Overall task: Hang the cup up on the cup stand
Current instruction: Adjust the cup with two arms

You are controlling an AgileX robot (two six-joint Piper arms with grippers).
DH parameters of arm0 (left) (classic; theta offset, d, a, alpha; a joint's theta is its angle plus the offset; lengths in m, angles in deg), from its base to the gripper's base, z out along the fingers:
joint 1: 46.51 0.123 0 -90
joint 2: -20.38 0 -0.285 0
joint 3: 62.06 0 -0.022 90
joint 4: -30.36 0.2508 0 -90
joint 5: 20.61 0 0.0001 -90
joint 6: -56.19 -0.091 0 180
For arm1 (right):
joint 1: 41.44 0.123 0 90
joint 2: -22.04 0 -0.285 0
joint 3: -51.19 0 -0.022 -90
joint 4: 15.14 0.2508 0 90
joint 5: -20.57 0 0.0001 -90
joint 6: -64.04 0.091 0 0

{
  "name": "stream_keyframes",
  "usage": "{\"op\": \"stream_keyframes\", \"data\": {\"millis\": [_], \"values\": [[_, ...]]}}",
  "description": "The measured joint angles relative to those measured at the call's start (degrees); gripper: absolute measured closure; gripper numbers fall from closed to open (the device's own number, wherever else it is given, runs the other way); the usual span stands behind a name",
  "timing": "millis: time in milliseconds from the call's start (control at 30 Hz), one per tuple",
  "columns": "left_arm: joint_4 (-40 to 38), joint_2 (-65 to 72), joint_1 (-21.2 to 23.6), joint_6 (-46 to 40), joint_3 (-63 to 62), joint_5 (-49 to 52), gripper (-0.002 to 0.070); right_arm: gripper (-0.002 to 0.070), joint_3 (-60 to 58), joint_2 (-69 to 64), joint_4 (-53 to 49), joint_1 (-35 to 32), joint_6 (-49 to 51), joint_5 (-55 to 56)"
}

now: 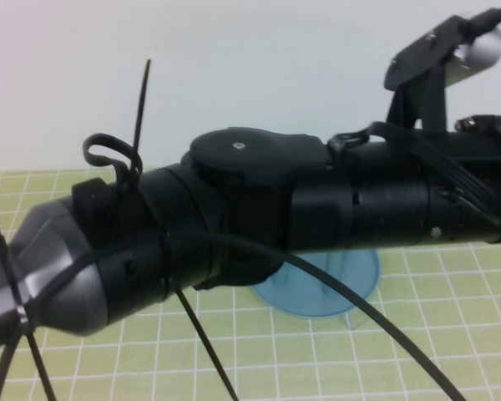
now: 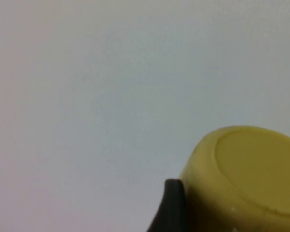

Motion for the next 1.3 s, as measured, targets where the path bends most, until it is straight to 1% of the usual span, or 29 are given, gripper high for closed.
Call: {"op": "stream_keyframes", "data": {"millis": [133, 267, 467, 767, 867, 1067, 1300], "values": [[0.00, 0.00, -1.09, -0.72, 0.00, -1.33, 0.0667, 0.0074, 0.10, -0.65, 0.00, 0.00, 0.13, -1.25], [0.00, 0.14, -1.32, -0.71, -0.04, -0.68, 0.0667, 0.0023, 0.10, -0.77, 0.00, 0.00, 1.05, -2.39], [0.00, 0.26, -1.48, -0.71, -0.04, -0.46, 0.0667, 0.0004, 0.22, -0.99, 0.00, 0.00, 2.69, -2.74], [-0.09, 0.26, -2.02, -3.64, -0.04, -0.69, 0.0667, 0.0004, 0.61, -0.99, 0.00, 0.00, 2.69, -1.25], [-0.22, 0.26, -2.02, -6.36, -0.26, -0.69, 0.0667, 0.0006, 1.16, -0.99, 0.00, 0.00, 2.69, -0.86], [-0.29, 0.26, -2.10, -9.46, -0.38, -0.48, 0.0667, 0.0056, 1.75, -1.22, 0.00, 0.00, 1.43, -0.20], [-0.58, 0.26, -2.10, -11.24, -0.38, -0.43, 0.0664, 0.0074, 1.99, -1.22, 0.00, 0.00, 0.30, 0.00]]}}
